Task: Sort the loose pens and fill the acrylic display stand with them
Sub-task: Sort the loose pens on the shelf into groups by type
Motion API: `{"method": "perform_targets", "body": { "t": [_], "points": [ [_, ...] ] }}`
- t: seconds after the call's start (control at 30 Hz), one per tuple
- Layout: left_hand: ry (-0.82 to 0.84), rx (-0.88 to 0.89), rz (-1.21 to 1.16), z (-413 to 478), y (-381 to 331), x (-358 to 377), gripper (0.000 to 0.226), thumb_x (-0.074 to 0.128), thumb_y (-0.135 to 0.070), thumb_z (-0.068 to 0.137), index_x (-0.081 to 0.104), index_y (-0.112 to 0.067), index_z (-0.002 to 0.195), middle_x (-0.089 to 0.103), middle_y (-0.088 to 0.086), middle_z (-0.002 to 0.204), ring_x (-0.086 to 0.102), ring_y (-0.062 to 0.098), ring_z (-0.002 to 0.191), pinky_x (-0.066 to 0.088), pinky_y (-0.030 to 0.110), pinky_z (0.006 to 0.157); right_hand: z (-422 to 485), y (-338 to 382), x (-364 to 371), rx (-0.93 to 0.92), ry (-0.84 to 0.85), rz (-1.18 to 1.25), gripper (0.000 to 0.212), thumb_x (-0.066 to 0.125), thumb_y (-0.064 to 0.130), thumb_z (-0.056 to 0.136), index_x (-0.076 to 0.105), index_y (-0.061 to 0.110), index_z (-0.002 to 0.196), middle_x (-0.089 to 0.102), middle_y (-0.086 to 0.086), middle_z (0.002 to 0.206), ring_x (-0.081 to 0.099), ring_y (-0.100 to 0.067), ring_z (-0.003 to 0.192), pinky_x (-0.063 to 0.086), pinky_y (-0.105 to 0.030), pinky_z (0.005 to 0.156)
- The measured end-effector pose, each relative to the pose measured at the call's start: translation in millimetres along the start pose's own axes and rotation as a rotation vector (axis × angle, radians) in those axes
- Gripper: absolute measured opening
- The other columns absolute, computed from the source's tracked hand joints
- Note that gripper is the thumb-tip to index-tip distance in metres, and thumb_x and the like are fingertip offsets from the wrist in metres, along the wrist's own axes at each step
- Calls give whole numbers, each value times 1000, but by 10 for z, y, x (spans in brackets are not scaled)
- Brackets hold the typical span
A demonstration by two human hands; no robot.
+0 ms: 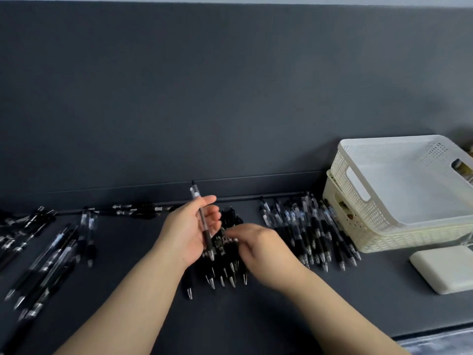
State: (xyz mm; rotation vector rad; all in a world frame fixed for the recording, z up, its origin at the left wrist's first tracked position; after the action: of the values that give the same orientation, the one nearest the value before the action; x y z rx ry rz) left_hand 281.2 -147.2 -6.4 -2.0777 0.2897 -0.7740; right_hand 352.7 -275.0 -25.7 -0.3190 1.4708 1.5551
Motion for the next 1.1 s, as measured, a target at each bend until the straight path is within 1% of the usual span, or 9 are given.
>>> {"method": "perform_targets", "body": {
  "t": [0.1,0.2,0.3,0.43,0.5,0.57,0.77,0.9,1.1],
  "points": [
    [96,-21,26,-78,153,226,16,54,-13,93,68,-6,90,60,6,75,59,18,72,52,31,74,3,22,-146,169,-181,260,24,59,21,87,66,24,110,71,5,88,62,-4,73,50,-17,75],
    [200,-81,48,-197,295,473,18,53,-18,95,68,-10,99,64,9,76,63,21,75,52,34,80,-26,28,-226,267,-173,259,25,66,22,83,62,28,106,65,6,75,56,-3,65,46,-14,65],
    [245,-52,189,-226,387,589,27,44,-25,99,60,-17,120,64,8,111,60,19,104,44,34,99,-106,-97,-387,356,-261,124,23,65,19,82,57,29,102,64,5,70,56,-5,63,41,-12,59],
    [220,281,963,-109,387,416,48,42,-27,99,33,-20,145,40,-4,145,43,13,128,30,28,109,-186,-433,-683,499,-317,-289,25,57,20,86,58,15,111,68,-4,84,62,-24,84,41,-29,68],
    [259,419,1290,-88,377,330,44,40,-27,99,38,-18,143,38,-4,145,45,15,126,31,24,106,-201,-615,-731,582,-263,-445,23,51,17,88,56,8,108,64,-12,96,60,-32,90,40,-31,67],
    [270,442,1361,-77,341,246,40,40,-25,99,46,-18,138,42,-5,143,47,12,122,31,17,98,-189,-710,-726,622,-188,-547,18,50,14,87,56,6,102,59,-13,100,60,-33,89,39,-30,63],
    [123,496,1404,-17,-30,-183,37,41,-23,98,51,-21,134,47,-6,139,45,11,126,33,20,100,83,-306,-545,436,-236,-516,28,53,20,88,62,10,112,57,-12,105,54,-33,102,44,-34,78],
    [31,469,1464,-40,-248,-645,40,43,-24,98,46,-21,138,44,-5,142,45,13,127,36,25,103,415,135,-72,188,-24,-371,32,55,21,88,61,11,117,59,-10,110,53,-28,109,44,-32,89],
    [-260,352,1661,-168,-572,-1540,57,46,-41,94,33,-18,145,33,-1,147,33,21,133,33,33,108,950,649,699,56,220,-330,35,46,21,93,54,10,126,53,-9,126,46,-26,121,43,-35,97]
  ]
}}
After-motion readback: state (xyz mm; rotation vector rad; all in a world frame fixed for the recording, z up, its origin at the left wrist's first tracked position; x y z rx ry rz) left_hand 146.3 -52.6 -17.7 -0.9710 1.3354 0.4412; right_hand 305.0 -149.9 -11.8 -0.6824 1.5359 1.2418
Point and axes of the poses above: each hand's wrist, its own z-axis towards the middle knuckle, its own x-axis out of the palm, y = z × x, the point moved 2 cm from there along z, towards the middle knuckle
